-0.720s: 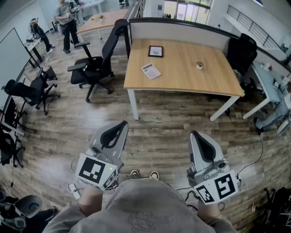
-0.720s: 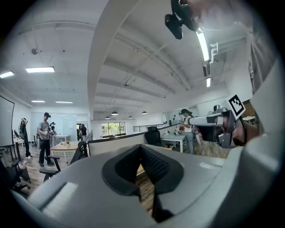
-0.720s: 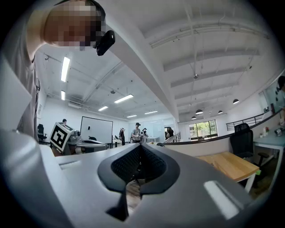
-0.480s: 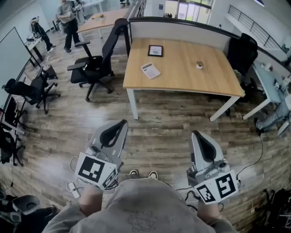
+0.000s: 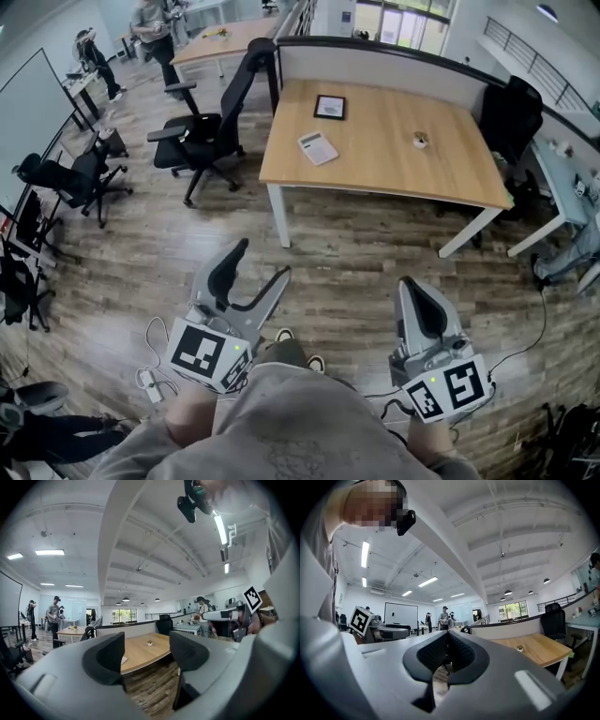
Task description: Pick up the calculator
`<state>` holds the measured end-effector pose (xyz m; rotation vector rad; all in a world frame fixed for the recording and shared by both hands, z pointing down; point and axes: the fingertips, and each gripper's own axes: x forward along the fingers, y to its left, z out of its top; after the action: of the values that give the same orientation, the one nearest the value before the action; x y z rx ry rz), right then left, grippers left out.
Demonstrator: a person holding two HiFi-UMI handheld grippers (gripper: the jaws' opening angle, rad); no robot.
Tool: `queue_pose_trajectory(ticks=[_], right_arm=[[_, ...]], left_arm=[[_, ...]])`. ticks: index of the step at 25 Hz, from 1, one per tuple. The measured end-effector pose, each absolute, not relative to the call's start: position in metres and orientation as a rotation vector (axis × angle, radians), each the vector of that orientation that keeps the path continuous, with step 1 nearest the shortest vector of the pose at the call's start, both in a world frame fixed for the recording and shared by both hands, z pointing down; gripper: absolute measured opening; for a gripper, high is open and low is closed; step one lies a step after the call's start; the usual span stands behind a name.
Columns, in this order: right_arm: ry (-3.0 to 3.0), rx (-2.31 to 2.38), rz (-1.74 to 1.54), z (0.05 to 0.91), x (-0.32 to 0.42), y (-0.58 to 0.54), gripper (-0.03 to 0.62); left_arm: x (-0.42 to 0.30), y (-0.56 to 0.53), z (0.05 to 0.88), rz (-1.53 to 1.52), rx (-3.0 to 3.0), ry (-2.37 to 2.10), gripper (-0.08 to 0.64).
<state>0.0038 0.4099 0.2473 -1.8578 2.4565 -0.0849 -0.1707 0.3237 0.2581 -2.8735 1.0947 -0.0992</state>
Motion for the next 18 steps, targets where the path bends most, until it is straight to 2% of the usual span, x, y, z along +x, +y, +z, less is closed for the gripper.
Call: queue_pose_trajectory(ticks=[3,18], right_arm=[[2.472,-1.854,-0.097,0.25,0.005,0.404,0.011],[2.527,-1.785,-0.124,0.262,0.009,0.324,0.011]], left_arm=[[-0.172,0.318,0.252,-0.06,-2.853,1.12,0.339],[-0.161,0.243,0.266,-0.078,-2.872,1.143,0.337]])
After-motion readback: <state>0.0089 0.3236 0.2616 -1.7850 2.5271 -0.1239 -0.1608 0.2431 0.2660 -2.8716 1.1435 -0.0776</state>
